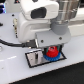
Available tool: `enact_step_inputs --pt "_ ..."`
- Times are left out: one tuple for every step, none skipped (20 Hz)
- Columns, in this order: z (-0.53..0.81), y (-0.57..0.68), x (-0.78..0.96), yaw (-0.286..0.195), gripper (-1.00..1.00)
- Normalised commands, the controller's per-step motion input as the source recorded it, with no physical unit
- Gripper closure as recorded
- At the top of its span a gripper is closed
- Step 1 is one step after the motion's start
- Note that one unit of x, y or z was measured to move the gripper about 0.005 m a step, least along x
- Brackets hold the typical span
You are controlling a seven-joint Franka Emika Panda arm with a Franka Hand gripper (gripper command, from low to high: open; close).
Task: Insert the blue gear onto the right peg, followed by the red gear
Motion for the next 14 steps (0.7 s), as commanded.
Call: enact_step_inputs --pt "-0.02 0.0 0.06 0.0 1.0" --pt "0.02 0.01 0.05 0.0 -1.0" --pt "0.12 0.04 0.02 0.0 -1.0" --pt "0.12 0.06 0.03 0.0 -1.0" --pt "0.34 0.08 0.02 0.0 -1.0" --pt "0.39 0.08 0.01 0.0 -1.0" --pt "0.43 0.09 0.01 0.0 -1.0" --pt "0.45 0.07 0.02 0.0 -1.0" --pt "0.43 0.06 0.02 0.0 -1.0" --pt "0.49 0.08 0.02 0.0 -1.0" --pt "0.49 0.05 0.03 0.0 -1.0" --pt "0.5 0.01 0.02 0.0 -1.0" --pt "0.38 0.0 0.01 0.0 -1.0" --pt "0.38 0.0 0.01 0.0 -1.0"
